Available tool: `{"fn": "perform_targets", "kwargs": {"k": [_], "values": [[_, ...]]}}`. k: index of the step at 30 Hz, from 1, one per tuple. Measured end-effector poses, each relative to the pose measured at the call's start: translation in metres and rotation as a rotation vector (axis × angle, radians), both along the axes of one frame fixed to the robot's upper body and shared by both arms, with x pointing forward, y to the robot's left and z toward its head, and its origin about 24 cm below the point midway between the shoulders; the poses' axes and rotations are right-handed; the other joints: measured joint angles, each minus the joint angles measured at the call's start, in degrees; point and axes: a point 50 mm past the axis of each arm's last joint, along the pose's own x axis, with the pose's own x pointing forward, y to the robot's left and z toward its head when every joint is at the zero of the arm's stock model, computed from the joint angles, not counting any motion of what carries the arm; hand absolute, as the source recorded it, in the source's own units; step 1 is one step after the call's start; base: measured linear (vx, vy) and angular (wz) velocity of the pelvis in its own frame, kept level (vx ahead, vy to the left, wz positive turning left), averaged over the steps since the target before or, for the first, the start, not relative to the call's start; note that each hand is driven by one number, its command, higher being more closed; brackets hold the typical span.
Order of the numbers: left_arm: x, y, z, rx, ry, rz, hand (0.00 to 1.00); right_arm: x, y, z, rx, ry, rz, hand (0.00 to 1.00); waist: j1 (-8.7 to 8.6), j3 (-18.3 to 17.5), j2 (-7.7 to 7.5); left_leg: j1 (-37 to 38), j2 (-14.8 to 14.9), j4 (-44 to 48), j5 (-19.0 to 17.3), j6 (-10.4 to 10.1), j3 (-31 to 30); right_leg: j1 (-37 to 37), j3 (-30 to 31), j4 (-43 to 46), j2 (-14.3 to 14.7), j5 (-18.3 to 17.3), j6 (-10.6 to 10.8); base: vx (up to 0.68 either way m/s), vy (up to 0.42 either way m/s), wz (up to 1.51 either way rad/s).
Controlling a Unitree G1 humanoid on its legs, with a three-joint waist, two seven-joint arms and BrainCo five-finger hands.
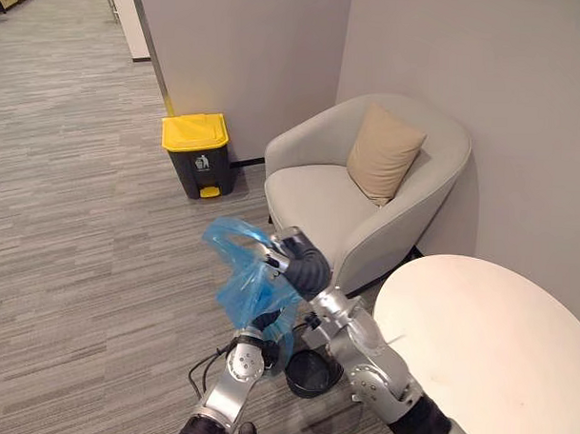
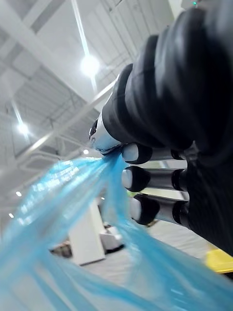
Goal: Gather rubbish on tea table into small bin, then transfer packed bag to large trash can.
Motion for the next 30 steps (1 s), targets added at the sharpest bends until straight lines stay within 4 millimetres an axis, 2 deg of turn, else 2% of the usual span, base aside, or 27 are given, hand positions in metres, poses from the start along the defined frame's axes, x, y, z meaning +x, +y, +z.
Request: {"fn": "perform_targets", "kwargs": {"k": [4,10,17,21,25,27,28,30], "values": [[-0.003,0.014,0.004,-0.015,-0.029,0.053,1.0,-0.001,-0.031,-0.007,-0.249,-0.138,-0.162,0.0,-0.04,0.07,0.07,-0.62,0.02,0.01,0.0,0.0,0.17,-0.58,0.14,-0.15,0.08,0.11,-0.08,0.0,0.0,0.0],[-0.01,0.025,-0.001,-0.009,-0.003,0.086,1.0,0.001,-0.053,-0.011,-0.508,-0.289,-0.299,0.0,-0.1,0.29,0.37,-0.59,0.01,0.01,-0.01,0.0,0.25,-0.55,0.32,-0.16,0.21,0.19,-0.08,0.0,-0.001,-0.01],[-0.02,0.037,-0.009,-0.007,0.032,0.143,1.0,0.002,-0.073,-0.012,-0.609,-0.338,-0.438,0.0,-0.07,1.06,1.29,-0.52,0.0,0.0,-0.05,-0.02,0.28,-0.45,0.35,-0.57,0.14,0.21,-0.04,0.0,0.0,0.0],[-0.029,0.045,-0.014,-0.023,0.061,0.193,1.0,0.002,-0.091,-0.014,-0.601,-0.292,-0.541,0.0,-0.13,1.32,1.42,-0.55,0.03,0.01,-0.12,-0.12,0.29,-0.44,0.36,-0.74,0.08,0.21,-0.04,0.0,0.0,0.0],[-0.036,0.057,-0.019,-0.051,0.091,0.248,1.0,-0.001,-0.112,-0.024,-0.538,-0.172,-0.685,0.0,-0.15,1.55,1.52,-0.6,0.04,0.01,-0.27,-0.25,0.34,-0.41,0.38,-1.01,0.07,0.21,-0.04,0.0,0.0,0.0],[-0.042,0.062,-0.022,-0.072,0.11,0.283,1.0,-0.005,-0.126,-0.041,-0.477,-0.035,-0.753,0.0,-0.24,1.61,1.59,-0.62,0.05,0.01,-0.34,-0.31,0.36,-0.35,0.44,-1.16,0.07,0.21,-0.04,0.0,0.0,0.0],[-0.046,0.068,-0.027,-0.067,0.137,0.283,1.0,-0.008,-0.137,-0.06,-0.447,0.086,-0.795,0.0,-0.21,1.63,1.63,-0.6,0.03,0.01,-0.4,-0.37,0.28,-0.14,0.35,-1.46,0.13,0.25,-0.09,0.0,0.0,0.0],[-0.05,0.072,-0.033,-0.076,0.172,0.292,1.0,-0.01,-0.144,-0.078,-0.432,0.202,-0.819,0.0,-0.21,1.77,1.82,-0.58,0.05,0.01,-0.42,-0.39,0.28,-0.09,0.35,-1.56,0.18,0.27,-0.12,0.0,0.0,0.0]]}}
